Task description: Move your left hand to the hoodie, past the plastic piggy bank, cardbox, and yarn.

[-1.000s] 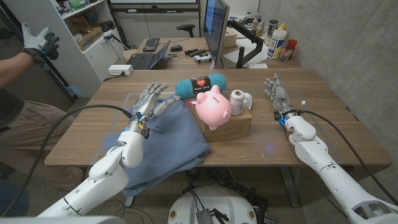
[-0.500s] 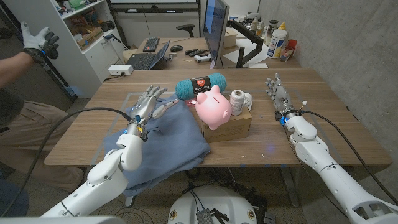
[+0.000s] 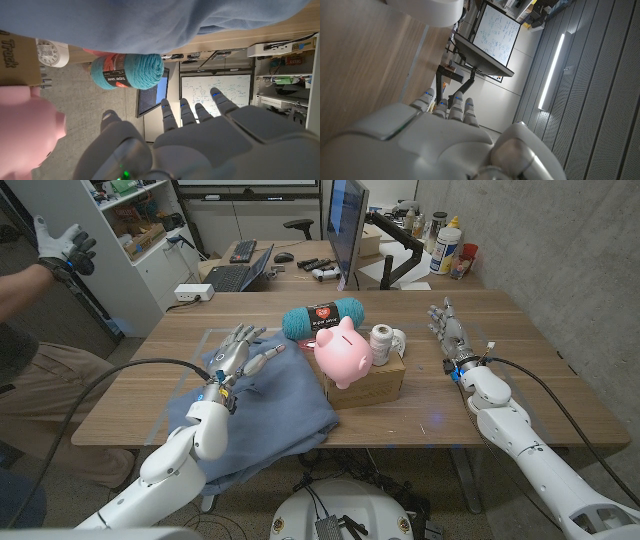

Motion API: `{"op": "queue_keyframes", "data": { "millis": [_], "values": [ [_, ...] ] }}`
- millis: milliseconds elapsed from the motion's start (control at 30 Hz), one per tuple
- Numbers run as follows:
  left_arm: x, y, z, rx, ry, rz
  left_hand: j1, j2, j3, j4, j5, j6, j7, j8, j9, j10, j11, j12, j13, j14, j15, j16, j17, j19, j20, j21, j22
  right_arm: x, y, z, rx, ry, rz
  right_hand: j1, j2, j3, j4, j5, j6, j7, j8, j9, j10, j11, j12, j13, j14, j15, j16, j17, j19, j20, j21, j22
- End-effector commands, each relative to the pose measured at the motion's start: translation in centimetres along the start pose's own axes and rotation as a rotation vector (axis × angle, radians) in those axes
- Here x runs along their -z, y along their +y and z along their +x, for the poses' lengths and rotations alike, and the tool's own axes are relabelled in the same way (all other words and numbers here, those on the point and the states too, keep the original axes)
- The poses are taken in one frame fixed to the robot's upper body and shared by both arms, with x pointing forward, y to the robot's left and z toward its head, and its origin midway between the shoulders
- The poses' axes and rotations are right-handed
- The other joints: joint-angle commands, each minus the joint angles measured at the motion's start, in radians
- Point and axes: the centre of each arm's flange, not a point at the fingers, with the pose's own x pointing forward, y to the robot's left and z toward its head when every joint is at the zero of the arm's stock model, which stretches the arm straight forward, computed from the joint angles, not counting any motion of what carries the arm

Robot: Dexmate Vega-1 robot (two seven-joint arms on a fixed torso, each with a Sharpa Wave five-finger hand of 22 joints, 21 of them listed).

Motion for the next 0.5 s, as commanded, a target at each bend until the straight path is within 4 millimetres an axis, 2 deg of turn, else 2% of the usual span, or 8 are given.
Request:
{"op": "queue_keyframes", "data": {
  "millis": [33,500],
  "values": [
    [0.1,-0.7,-0.4,0.019,0.022,-0.015,0.011,0.001,-0.004,-0.003,-0.004,-0.003,-0.001,-0.003,0.005,0.001,0.002,0.006,0.004,-0.004,-0.001,0.003,0.002,0.006,0.001,0.004,0.002,0.0,0.0,0.0,0.002,0.004,-0.019,-0.005,0.0,-0.007,0.002,-0.001,-0.001,0.003,-0.001,0.005,-0.005,0.003,-0.003,0.004,-0.008,0.003,0.004,0.003,-0.006,0.007,-0.002,0.006],
    [-0.1,-1.9,-0.7,0.055,0.024,-0.037,0.013,0.001,-0.005,-0.003,-0.004,-0.006,-0.002,-0.004,0.005,0.001,0.002,0.006,0.004,-0.008,0.001,0.002,0.002,0.005,0.0,0.003,0.002,0.0,0.1,0.0,0.003,0.013,-0.031,-0.006,0.0,-0.008,0.003,0.0,-0.001,0.004,0.0,0.005,-0.004,0.003,-0.002,0.004,-0.012,0.003,0.003,0.003,-0.006,0.006,-0.002,0.006]
  ]
}}
